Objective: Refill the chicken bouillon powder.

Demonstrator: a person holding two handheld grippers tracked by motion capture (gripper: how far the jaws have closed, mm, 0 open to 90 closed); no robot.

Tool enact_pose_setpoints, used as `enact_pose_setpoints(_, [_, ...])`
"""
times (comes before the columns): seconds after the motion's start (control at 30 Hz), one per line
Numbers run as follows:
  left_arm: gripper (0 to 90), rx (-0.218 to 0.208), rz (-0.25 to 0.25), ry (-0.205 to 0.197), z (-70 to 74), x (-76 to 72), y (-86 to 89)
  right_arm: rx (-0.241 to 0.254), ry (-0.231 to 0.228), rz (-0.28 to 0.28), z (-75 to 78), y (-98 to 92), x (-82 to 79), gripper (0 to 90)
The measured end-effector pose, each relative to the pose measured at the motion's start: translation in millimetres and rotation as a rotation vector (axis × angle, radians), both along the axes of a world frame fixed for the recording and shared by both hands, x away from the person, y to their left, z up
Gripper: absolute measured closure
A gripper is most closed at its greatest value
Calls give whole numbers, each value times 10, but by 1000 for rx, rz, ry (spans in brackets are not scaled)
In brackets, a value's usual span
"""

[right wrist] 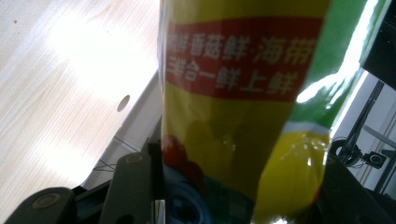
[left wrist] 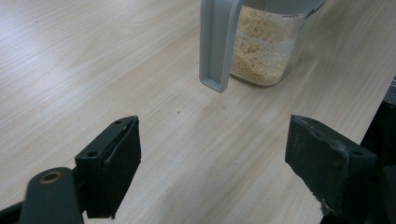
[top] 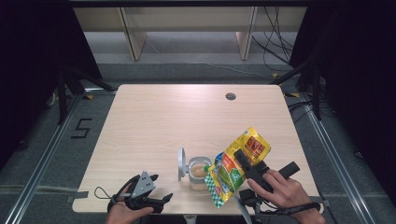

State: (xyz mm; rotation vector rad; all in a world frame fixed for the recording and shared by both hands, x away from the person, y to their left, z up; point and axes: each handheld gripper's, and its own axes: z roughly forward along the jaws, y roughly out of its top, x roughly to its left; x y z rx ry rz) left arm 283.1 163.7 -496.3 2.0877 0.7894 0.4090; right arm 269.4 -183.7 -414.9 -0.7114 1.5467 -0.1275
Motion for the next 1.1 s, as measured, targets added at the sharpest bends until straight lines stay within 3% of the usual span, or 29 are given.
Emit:
enact_pose_setpoints(0.2, [178,-14,14,-6,-7,-6,-3,7,1,3,1,4,2,553])
enact_pose_setpoints(0.43, [178,18,-8,-25,7,8,20,7,6,-1,-18,4,4,556])
enact_pose_setpoints(0.53, [178,-3,4,0,-1,-4,-1,-7,19,-6,3,9,3,557])
enact_pose_setpoints(0.6, [178,20,-2,-10,1,2,6,12,1,3,2,-4,-6,557])
enact_pose_setpoints(0.67, [178,-3,8,-9,-10,-4,-6,10,0,0,6,-8,-5,560])
enact_pose_setpoints(0.8, [178,-5,11,-3,-5,-7,1,12,0,-3,-6,-14,0,561])
enact_pose_setpoints(0.83, [178,-5,9,-5,-4,-6,0,-6,21,-7,0,-1,12,561])
enact_pose_setpoints(0.87, [178,-5,7,-2,-4,-5,-1,3,2,4,-10,-5,8,561])
enact_pose_setpoints(1.0, [178,-4,9,-1,-5,-7,3,6,5,0,-12,-2,6,561])
enact_pose_setpoints(1.1, [178,15,-6,-24,6,9,18,6,5,-1,-16,-3,4,562])
